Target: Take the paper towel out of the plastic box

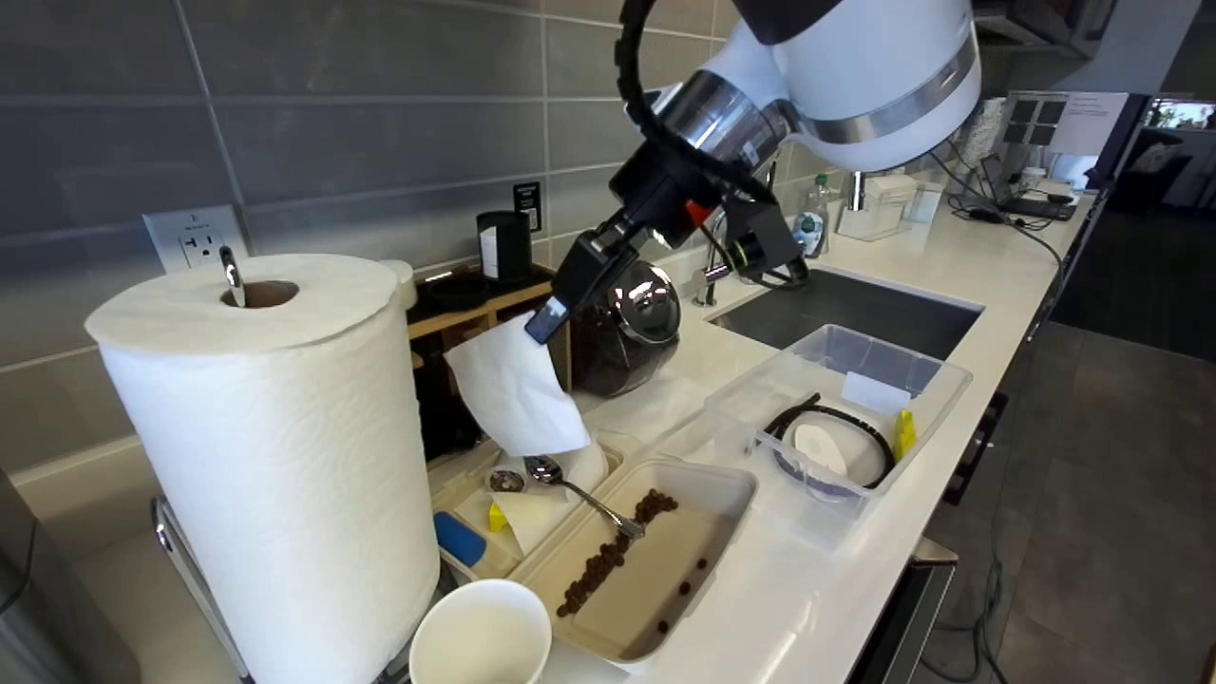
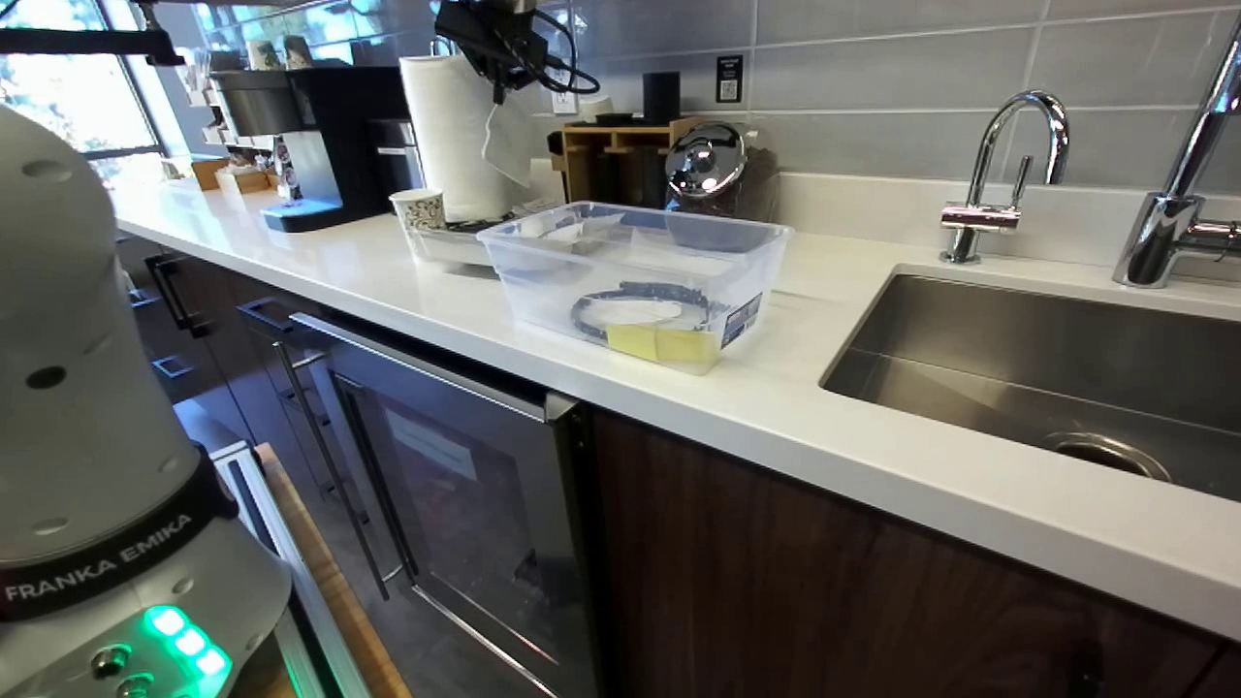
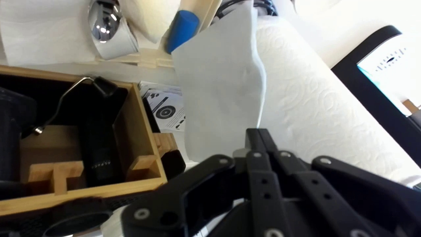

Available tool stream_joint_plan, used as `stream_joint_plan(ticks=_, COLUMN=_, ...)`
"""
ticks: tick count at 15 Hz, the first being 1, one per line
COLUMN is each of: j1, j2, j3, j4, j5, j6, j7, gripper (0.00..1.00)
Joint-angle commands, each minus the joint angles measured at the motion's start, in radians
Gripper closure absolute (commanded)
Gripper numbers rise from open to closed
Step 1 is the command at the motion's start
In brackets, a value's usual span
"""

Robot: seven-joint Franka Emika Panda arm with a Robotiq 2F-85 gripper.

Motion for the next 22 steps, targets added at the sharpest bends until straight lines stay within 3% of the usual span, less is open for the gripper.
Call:
stream_joint_plan(ticks=1, j1=-0.042, j2=0.057, j3=0.04, j4=0.036, j5=0.055, j6=-0.066, j7=-0.054, gripper=1.0)
stream_joint_plan(ticks=14, j1=-0.091, j2=0.162, j3=0.101, j4=0.04, j5=0.085, j6=-0.062, j7=-0.065, gripper=1.0)
stream_joint_plan(ticks=19, j1=-0.094, j2=0.17, j3=0.084, j4=0.012, j5=-0.062, j6=-0.034, j7=0.024, gripper=1.0)
stream_joint_plan(ticks=22, j1=-0.099, j2=0.176, j3=0.073, j4=0.005, j5=-0.206, j6=0.014, j7=0.104, gripper=1.0)
